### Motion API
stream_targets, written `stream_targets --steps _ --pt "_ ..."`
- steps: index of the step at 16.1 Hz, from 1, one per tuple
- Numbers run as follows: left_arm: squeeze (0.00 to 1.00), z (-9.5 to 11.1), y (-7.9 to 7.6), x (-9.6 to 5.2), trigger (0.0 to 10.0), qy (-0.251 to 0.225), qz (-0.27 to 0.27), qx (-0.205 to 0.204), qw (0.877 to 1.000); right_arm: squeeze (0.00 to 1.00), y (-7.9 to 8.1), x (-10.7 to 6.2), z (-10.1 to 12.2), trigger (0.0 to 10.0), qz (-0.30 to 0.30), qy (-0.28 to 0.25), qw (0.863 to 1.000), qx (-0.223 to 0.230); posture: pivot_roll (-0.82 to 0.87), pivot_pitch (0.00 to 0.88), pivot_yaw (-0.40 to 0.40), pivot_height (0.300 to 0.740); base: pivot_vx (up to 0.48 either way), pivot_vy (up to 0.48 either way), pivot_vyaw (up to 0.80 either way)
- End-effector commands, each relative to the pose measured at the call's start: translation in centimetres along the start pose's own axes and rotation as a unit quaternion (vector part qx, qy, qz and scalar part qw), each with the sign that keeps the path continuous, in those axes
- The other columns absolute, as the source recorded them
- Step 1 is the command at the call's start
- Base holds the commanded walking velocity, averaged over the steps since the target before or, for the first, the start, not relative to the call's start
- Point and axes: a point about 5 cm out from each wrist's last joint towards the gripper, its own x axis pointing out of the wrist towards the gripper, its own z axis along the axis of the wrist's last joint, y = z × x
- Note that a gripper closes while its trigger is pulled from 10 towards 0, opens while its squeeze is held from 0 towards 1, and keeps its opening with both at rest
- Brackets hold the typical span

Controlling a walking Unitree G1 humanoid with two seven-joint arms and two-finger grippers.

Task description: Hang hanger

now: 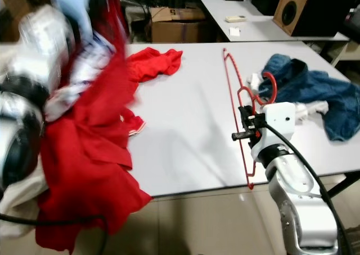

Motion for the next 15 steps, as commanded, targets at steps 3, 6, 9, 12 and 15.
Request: stream_targets --steps 3,6,9,12,15 --pt "0.00 -5.8 -3.3 -2.3 10.0 0.102 -0.090 -0.029 0.990 0.00 0.8 0.0 0.1 10.0 0.026 -0.001 1.000 -0.003 -0.01 0.000 -0.031 0.740 0.000 0.000 0.00" --pt "1.00 -7.0 -4.6 -4.6 10.0 0.132 -0.226 -0.101 0.960 0.00 1.3 0.1 -0.3 10.0 0.041 0.008 0.999 -0.004 0.00 0.000 -0.026 0.740 0.000 0.000 0.00" --pt "1.00 -6.0 -2.9 -5.7 10.0 0.110 -0.234 -0.131 0.957 0.00 1.3 -0.1 -0.4 10.0 0.039 0.009 0.999 -0.004 0.00 0.000 -0.019 0.740 0.000 0.000 0.00" --pt "1.00 -2.1 0.5 -5.6 10.0 -0.038 -0.101 -0.268 0.957 0.00 0.8 -0.3 -0.5 10.0 0.015 0.008 1.000 0.003 -0.01 0.000 -0.008 0.740 0.000 0.000 0.00" --pt "0.35 -3.8 -3.0 -6.4 10.0 -0.020 -0.040 -0.295 0.955 0.00 0.5 -0.1 -0.2 10.0 -0.002 0.006 1.000 -0.016 -0.01 0.000 -0.017 0.740 0.000 0.000 0.00"
